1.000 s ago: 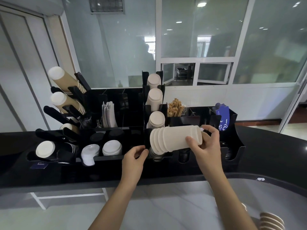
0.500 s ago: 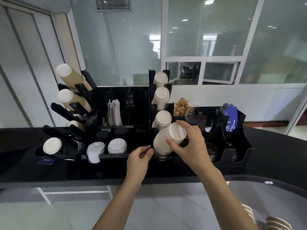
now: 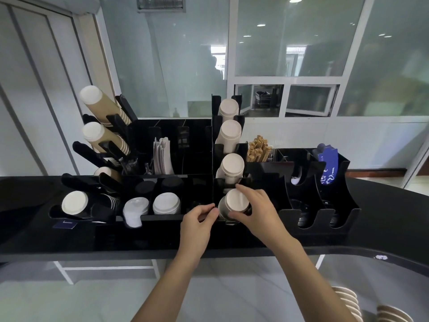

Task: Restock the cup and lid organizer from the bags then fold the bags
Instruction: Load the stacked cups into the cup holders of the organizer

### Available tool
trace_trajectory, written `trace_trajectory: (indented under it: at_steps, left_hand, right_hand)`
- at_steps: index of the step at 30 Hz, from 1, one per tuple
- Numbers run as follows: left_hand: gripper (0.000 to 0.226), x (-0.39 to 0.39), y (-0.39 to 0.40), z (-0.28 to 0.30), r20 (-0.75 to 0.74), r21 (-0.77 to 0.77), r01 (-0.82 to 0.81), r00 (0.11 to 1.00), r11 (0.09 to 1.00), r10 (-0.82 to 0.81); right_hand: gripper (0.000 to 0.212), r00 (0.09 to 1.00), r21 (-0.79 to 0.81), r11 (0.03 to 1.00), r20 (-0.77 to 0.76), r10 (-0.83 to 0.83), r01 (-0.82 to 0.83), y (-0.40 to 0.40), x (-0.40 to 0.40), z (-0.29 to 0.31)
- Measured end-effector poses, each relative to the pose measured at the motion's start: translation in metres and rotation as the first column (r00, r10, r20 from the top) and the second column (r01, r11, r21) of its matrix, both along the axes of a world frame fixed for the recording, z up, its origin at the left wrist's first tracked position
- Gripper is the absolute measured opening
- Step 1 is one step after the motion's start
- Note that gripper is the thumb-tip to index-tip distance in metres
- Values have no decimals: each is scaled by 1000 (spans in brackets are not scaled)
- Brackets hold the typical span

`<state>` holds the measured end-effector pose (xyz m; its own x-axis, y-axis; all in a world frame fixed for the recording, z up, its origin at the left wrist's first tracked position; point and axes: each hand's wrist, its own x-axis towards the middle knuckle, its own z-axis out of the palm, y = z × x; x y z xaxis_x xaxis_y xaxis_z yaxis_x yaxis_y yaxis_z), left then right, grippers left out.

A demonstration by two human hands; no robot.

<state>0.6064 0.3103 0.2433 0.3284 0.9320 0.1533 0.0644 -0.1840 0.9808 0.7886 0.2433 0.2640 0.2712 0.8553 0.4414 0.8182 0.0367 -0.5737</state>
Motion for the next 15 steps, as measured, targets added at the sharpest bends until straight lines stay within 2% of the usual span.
trace_trajectory:
  at_steps: [5,15]
  left_hand:
    - [23,-1,2,1,-14,9,10,1000,1000,-10]
    - [22,-4,5,4,-41,27,27,999,999,-26]
  right_hand:
    - [64,999,24,999,15,-37,36,0,2,-18]
    - [64,998,20,999,-54,-43,44,4,2,-27]
